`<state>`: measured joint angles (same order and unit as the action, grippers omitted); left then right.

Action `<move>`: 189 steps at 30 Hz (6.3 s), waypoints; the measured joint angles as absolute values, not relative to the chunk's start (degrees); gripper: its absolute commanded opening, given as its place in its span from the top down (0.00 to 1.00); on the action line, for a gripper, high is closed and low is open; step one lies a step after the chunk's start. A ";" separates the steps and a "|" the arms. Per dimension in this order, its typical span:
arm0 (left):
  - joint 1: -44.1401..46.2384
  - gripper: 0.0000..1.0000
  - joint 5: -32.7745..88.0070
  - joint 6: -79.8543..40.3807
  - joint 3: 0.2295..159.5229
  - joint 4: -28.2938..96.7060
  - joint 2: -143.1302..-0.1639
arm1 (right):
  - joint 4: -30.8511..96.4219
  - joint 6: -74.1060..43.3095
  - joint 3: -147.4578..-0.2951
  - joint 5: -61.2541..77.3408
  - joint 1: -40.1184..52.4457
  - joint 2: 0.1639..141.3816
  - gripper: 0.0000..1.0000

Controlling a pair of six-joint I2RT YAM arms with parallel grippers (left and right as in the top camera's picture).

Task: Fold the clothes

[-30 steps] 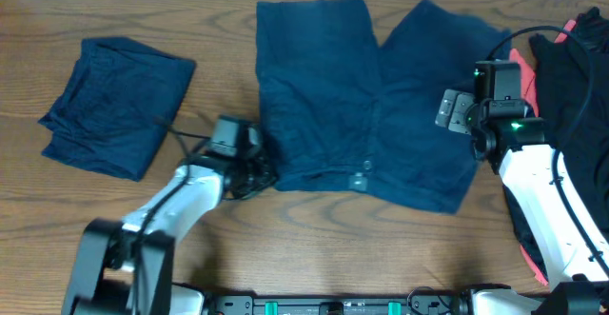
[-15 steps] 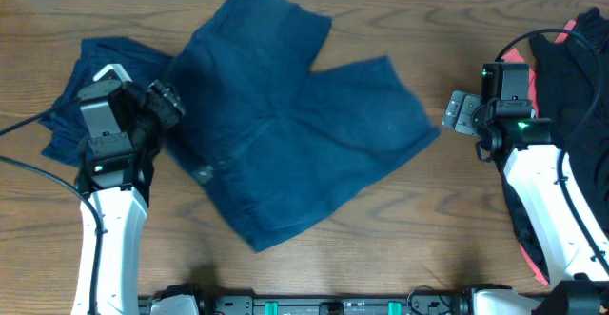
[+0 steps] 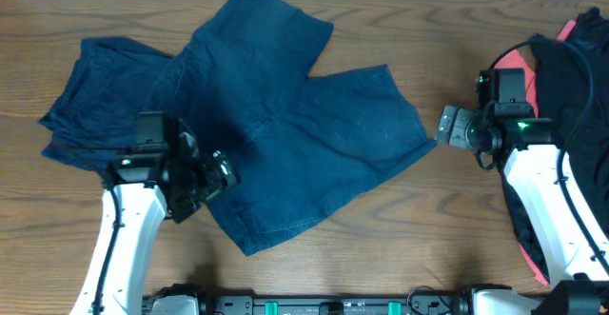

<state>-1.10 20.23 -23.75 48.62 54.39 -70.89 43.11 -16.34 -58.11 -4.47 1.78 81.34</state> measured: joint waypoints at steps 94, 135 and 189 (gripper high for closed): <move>11.86 0.94 15.16 -32.49 46.24 -0.34 -100.66 | 45.95 -30.63 -58.22 -5.72 -9.30 86.89 0.99; 27.53 0.25 23.94 -65.04 37.63 33.50 -77.34 | 44.73 -30.61 -58.22 -4.47 -9.30 86.89 0.99; 37.21 0.94 8.99 -70.96 36.16 30.55 -76.29 | 45.34 -30.57 -58.22 -4.34 -9.32 86.87 0.99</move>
